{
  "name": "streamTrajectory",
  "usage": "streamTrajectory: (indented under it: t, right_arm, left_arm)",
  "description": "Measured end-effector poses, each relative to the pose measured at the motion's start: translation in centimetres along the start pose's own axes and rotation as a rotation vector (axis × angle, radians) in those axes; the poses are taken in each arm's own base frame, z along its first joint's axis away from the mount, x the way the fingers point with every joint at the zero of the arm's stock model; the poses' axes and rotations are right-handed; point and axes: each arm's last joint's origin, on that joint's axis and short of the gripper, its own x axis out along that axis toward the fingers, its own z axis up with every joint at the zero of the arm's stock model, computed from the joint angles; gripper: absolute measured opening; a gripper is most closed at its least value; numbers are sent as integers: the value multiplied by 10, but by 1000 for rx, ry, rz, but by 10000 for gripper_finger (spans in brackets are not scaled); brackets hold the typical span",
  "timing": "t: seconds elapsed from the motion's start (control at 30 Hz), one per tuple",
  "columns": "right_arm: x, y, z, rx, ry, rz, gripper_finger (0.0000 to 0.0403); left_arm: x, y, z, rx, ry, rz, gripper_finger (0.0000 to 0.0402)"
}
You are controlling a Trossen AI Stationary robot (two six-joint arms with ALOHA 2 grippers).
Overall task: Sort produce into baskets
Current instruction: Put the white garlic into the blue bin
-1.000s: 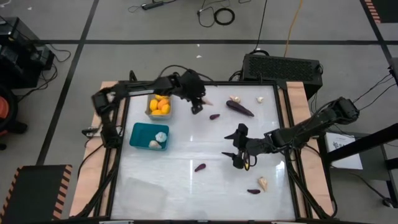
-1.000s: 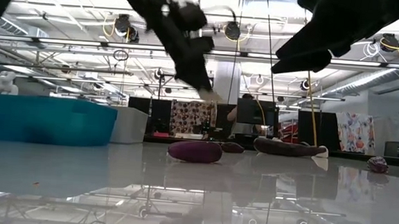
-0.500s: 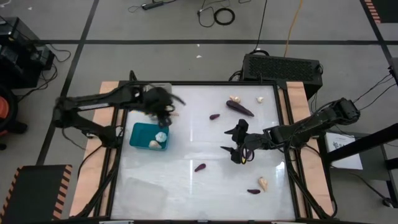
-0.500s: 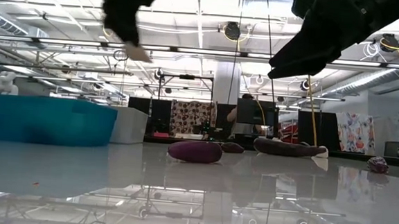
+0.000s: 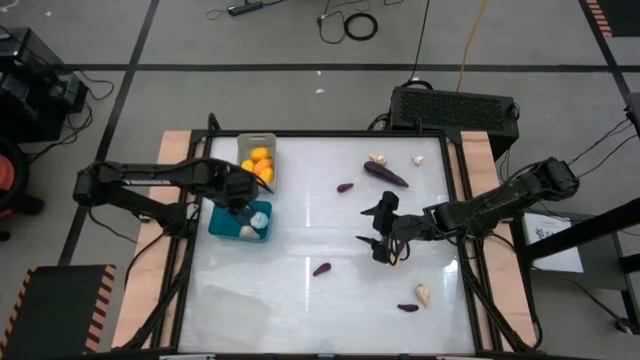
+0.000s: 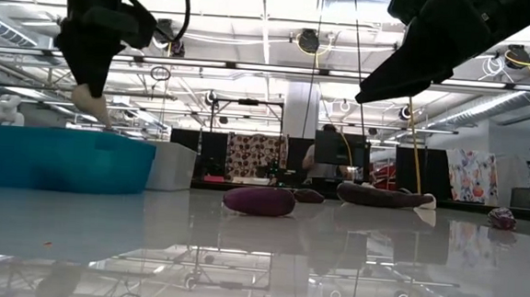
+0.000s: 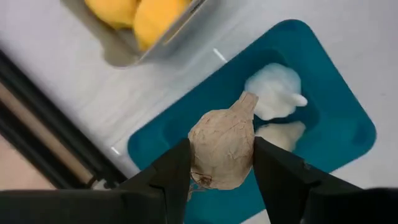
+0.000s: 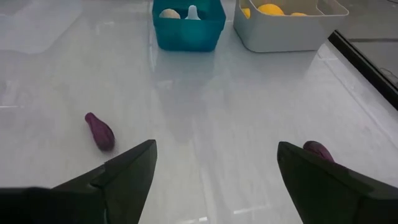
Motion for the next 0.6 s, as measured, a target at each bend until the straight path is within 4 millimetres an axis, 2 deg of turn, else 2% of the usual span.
streamTrajectory:
  t: [0.17,0.37,0.6]
  right_arm:
    - [0,0,0,14,0,0,325]
    - [0,0,0,7,0,0,325]
    - [2,-4,2,30,-11,-13,325]
  left_arm:
    - [8,-2,-4,81,67,-69,166]
    - [9,-1,-3,162,31,-25,169]
    - [9,-1,-3,186,31,-25,226]
